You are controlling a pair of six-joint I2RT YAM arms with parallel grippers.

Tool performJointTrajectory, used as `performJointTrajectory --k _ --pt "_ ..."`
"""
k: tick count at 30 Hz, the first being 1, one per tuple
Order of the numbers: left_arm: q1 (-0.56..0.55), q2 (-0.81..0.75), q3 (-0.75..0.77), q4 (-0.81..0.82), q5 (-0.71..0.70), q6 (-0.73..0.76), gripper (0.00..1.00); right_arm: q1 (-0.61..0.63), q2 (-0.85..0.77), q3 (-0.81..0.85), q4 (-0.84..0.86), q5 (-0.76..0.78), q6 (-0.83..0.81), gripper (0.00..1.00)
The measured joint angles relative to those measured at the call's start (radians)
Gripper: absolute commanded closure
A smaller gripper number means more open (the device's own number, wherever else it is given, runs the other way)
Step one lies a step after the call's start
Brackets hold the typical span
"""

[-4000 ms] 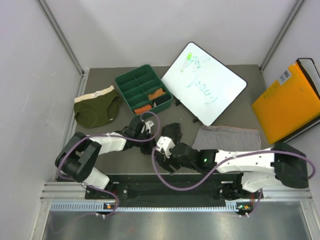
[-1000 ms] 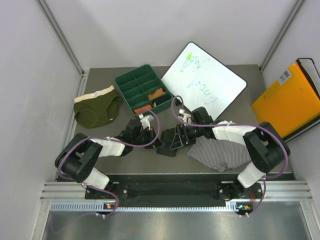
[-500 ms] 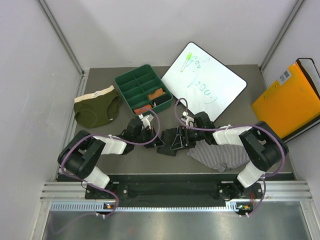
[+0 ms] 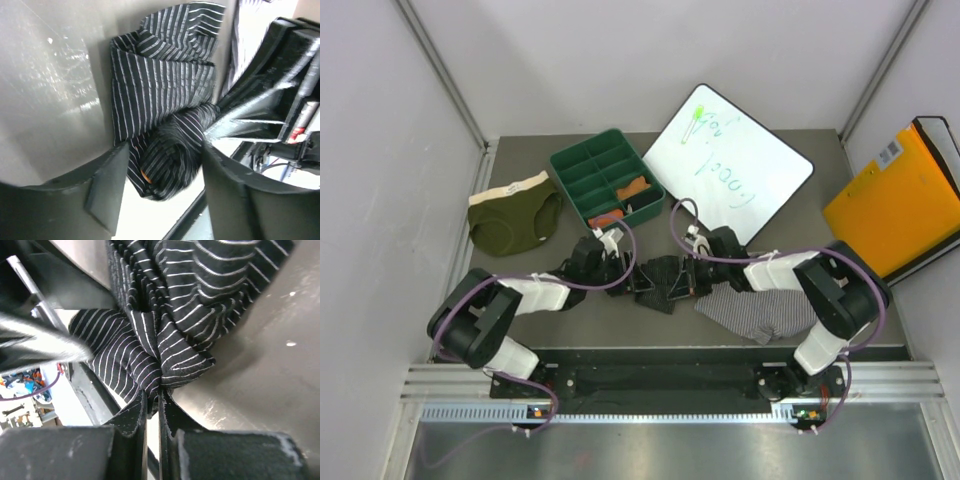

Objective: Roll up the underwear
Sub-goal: Roll the underwear to the center of the board.

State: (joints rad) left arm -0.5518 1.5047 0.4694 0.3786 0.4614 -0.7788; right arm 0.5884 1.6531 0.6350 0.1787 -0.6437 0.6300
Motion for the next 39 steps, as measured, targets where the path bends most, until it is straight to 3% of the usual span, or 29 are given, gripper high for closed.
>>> performJointTrajectory --k 6,16,20,22,25,26,27,29,32,36,39 --pt "0.000 -0.076 0.000 -0.077 -0.024 0.022 0.25 0.000 0.022 0.016 -0.018 0.014 0.001 1.00" --pt "0.002 -0.081 -0.017 -0.085 -0.035 0.045 0.28 0.000 0.026 0.029 -0.040 0.014 -0.001 1.00" --pt "0.002 -0.046 -0.026 -0.013 -0.026 0.040 0.47 0.000 0.030 0.035 -0.046 0.012 -0.002 1.00" --pt "0.002 -0.014 -0.042 0.051 -0.013 0.026 0.68 0.000 0.031 0.036 -0.046 0.010 -0.002 1.00" --pt "0.002 0.031 -0.060 0.131 0.004 -0.005 0.91 0.000 0.031 0.045 -0.058 0.010 -0.010 0.83" --pt "0.005 0.043 -0.062 0.152 0.010 -0.011 0.96 0.000 0.031 0.053 -0.072 0.012 -0.015 0.69" --pt "0.006 0.050 -0.062 0.166 0.017 -0.015 1.00 0.000 0.031 0.061 -0.089 0.015 -0.024 0.63" --pt "0.008 0.055 -0.061 0.174 0.023 -0.017 1.00 0.000 0.013 0.078 -0.143 0.044 -0.049 0.48" --pt "0.008 0.055 -0.043 0.136 0.025 -0.013 1.00 0.006 -0.072 0.093 -0.243 0.117 -0.113 0.35" --pt "0.016 0.058 0.011 0.027 0.040 -0.002 1.00 0.065 -0.237 0.113 -0.333 0.251 -0.223 0.31" --pt "0.033 0.072 0.047 -0.044 0.074 0.003 1.00 0.190 -0.327 0.131 -0.334 0.360 -0.317 0.30"
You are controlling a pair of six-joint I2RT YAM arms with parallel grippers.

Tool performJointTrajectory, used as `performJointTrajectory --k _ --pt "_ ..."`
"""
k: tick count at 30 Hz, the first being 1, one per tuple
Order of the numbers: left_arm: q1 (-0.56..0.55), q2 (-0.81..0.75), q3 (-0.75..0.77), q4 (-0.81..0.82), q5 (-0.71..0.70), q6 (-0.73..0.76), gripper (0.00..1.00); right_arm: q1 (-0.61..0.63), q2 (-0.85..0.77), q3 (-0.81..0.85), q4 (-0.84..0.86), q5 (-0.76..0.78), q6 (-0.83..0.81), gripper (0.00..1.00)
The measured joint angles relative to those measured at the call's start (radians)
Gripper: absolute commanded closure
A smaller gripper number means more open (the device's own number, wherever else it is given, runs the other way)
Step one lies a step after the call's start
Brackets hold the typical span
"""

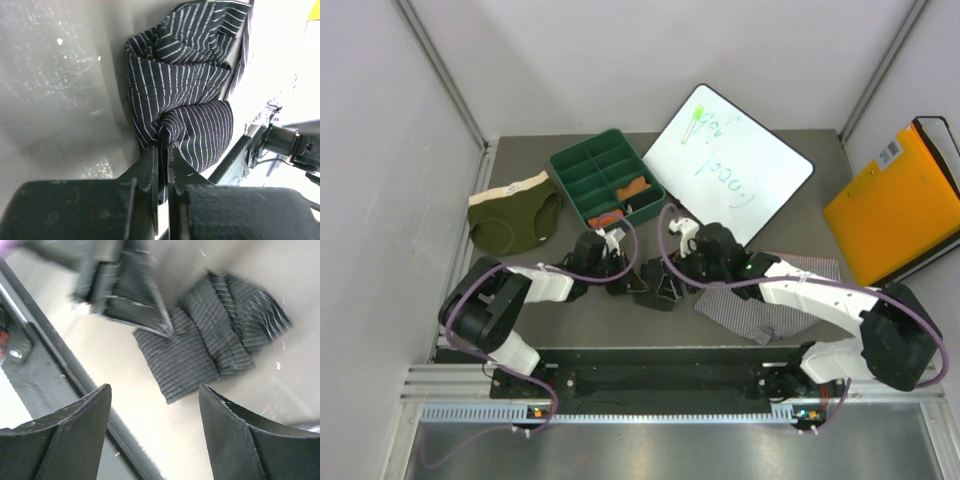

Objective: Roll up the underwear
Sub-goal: Roll the underwear to the center of the board.

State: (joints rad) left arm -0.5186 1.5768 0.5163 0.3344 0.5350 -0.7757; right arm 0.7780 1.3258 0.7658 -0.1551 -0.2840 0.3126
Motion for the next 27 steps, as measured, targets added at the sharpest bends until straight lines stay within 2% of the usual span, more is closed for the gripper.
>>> performJointTrajectory --k 3,7,12,21,24,25,26,27 --pt "0.017 0.019 0.039 -0.069 0.037 0.012 1.00 0.125 -0.024 0.001 0.026 0.109 -0.089 0.30" --pt "0.034 0.037 0.065 -0.122 0.079 0.023 1.00 0.222 -0.008 -0.023 0.086 0.225 -0.190 0.30" --pt "0.045 0.045 0.077 -0.165 0.111 0.035 1.00 0.274 0.053 -0.059 0.161 0.307 -0.280 0.30" --pt "0.056 0.058 0.092 -0.197 0.143 0.047 1.00 0.314 0.160 -0.079 0.217 0.336 -0.356 0.34" --pt "0.058 0.058 0.092 -0.200 0.149 0.048 1.00 0.315 0.197 -0.079 0.237 0.341 -0.362 0.50" --pt "0.059 0.058 0.092 -0.200 0.150 0.049 1.00 0.315 0.211 -0.078 0.245 0.345 -0.364 0.63" --pt "0.060 0.058 0.092 -0.200 0.153 0.050 0.97 0.315 0.223 -0.076 0.251 0.353 -0.366 0.68" --pt "0.060 0.058 0.092 -0.199 0.154 0.050 0.89 0.314 0.233 -0.069 0.255 0.362 -0.368 0.73"
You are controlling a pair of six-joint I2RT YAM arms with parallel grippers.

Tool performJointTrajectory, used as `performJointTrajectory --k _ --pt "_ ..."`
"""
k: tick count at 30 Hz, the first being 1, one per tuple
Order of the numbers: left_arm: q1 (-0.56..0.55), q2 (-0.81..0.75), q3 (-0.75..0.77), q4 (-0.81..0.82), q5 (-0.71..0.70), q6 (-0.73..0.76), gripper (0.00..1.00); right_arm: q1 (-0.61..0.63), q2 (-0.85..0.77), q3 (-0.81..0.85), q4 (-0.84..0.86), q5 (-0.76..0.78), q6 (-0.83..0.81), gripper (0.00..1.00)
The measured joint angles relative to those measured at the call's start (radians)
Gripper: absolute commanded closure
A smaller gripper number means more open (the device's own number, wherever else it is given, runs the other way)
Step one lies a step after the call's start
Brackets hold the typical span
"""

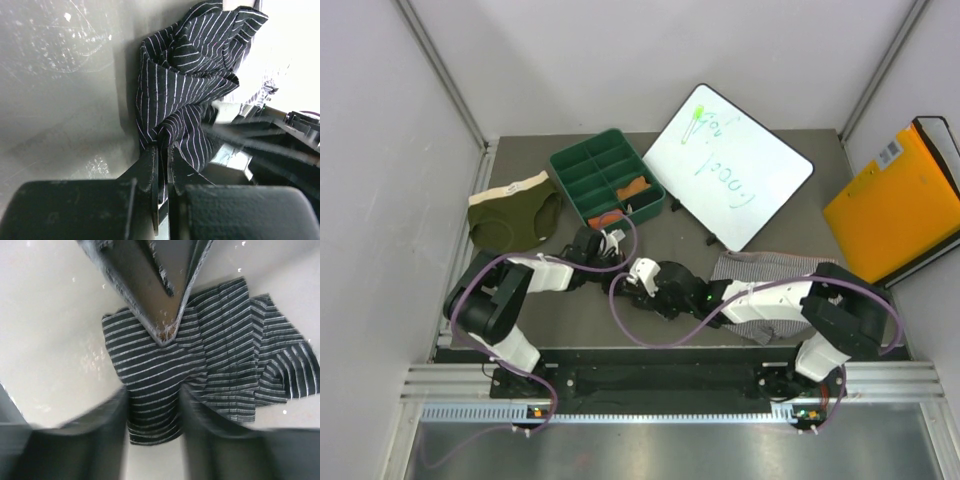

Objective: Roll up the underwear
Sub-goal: Roll the underwear to the center of the board.

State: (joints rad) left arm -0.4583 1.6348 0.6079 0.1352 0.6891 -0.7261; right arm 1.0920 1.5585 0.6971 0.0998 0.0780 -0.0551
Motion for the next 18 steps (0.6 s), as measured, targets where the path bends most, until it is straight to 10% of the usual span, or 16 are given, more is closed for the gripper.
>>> performJointTrajectory --k 3,6,18 --pt "0.007 -0.005 -0.011 0.016 0.002 -0.001 0.53 -0.007 0.026 0.033 -0.013 -0.004 0.010 1.00" --pt "0.012 -0.043 -0.040 0.030 -0.003 -0.008 0.32 -0.037 0.032 0.056 -0.038 -0.056 0.040 1.00" --pt "0.000 -0.336 -0.158 0.013 -0.114 0.001 0.28 -0.216 0.069 0.118 -0.150 -0.512 0.277 1.00"
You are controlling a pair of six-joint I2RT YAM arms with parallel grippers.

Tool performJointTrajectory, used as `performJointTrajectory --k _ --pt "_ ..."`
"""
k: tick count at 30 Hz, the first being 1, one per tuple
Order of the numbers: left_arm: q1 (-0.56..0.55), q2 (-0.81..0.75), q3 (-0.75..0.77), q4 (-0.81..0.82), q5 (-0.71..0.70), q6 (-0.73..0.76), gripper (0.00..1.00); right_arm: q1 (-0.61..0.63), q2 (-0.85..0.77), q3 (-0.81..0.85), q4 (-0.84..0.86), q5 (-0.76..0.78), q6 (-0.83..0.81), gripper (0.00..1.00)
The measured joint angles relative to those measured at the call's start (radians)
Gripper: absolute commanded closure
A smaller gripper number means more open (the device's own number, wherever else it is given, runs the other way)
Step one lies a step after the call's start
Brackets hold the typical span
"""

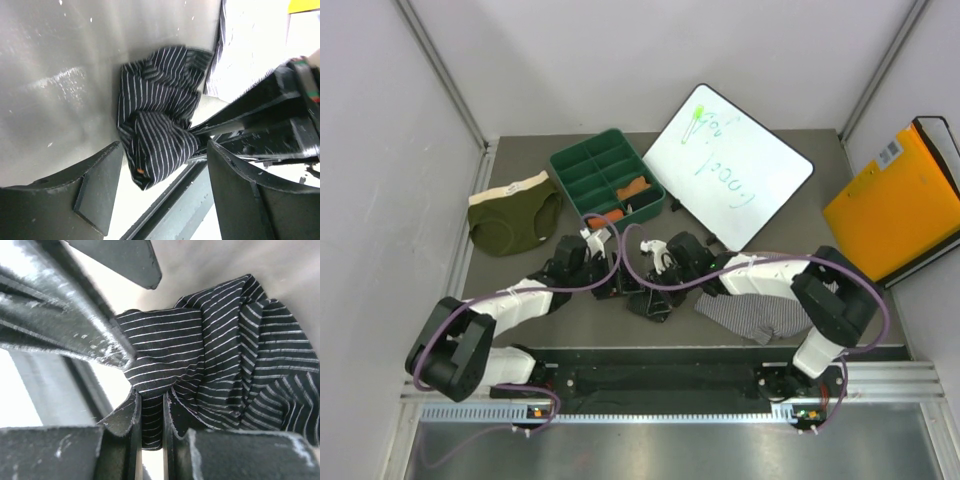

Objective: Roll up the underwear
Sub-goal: Roll the underwear to the center of the board.

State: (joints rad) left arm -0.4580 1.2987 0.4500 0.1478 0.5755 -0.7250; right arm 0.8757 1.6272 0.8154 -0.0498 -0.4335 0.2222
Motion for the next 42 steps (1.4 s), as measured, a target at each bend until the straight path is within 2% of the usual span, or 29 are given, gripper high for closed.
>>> performJointTrajectory --k 5,12,17,24,27,28,29,31,32,34,37,42 --pt "-0.001 -0.010 -0.010 0.008 -0.014 0.011 0.35 -0.075 0.067 0.034 -0.003 -0.164 0.092 1.00" --pt "-0.005 -0.007 -0.039 0.050 -0.014 0.013 0.36 -0.174 0.131 0.058 -0.001 -0.312 0.175 1.00" --pt "-0.015 0.037 -0.042 0.114 -0.011 0.010 0.39 -0.201 0.169 0.078 -0.009 -0.369 0.194 1.00" --pt "-0.030 0.115 -0.052 0.212 -0.003 -0.014 0.50 -0.240 0.218 0.092 -0.012 -0.431 0.216 1.00" --pt "-0.034 0.145 -0.052 0.256 0.006 -0.023 0.60 -0.244 0.237 0.111 -0.027 -0.442 0.217 1.00" --pt "-0.034 0.153 -0.052 0.267 0.007 -0.027 0.69 -0.245 0.242 0.114 -0.031 -0.445 0.217 0.97" --pt "-0.035 0.163 -0.052 0.277 0.008 -0.030 0.74 -0.245 0.247 0.117 -0.033 -0.447 0.217 0.88" --pt "-0.035 0.185 -0.049 0.296 0.012 -0.035 0.82 -0.245 0.250 0.122 -0.045 -0.446 0.217 0.78" --pt "-0.035 0.195 -0.043 0.295 0.014 -0.036 0.84 -0.245 0.250 0.124 -0.052 -0.442 0.215 0.68" --pt "-0.036 0.219 -0.017 0.279 0.019 -0.033 0.88 -0.246 0.250 0.137 -0.078 -0.430 0.211 0.57" --pt "-0.036 0.259 0.039 0.223 0.027 -0.026 0.92 -0.246 0.237 0.166 -0.137 -0.384 0.178 0.45" --pt "-0.037 0.317 0.126 0.137 0.044 -0.013 0.93 -0.246 0.189 0.198 -0.228 -0.298 0.095 0.33"
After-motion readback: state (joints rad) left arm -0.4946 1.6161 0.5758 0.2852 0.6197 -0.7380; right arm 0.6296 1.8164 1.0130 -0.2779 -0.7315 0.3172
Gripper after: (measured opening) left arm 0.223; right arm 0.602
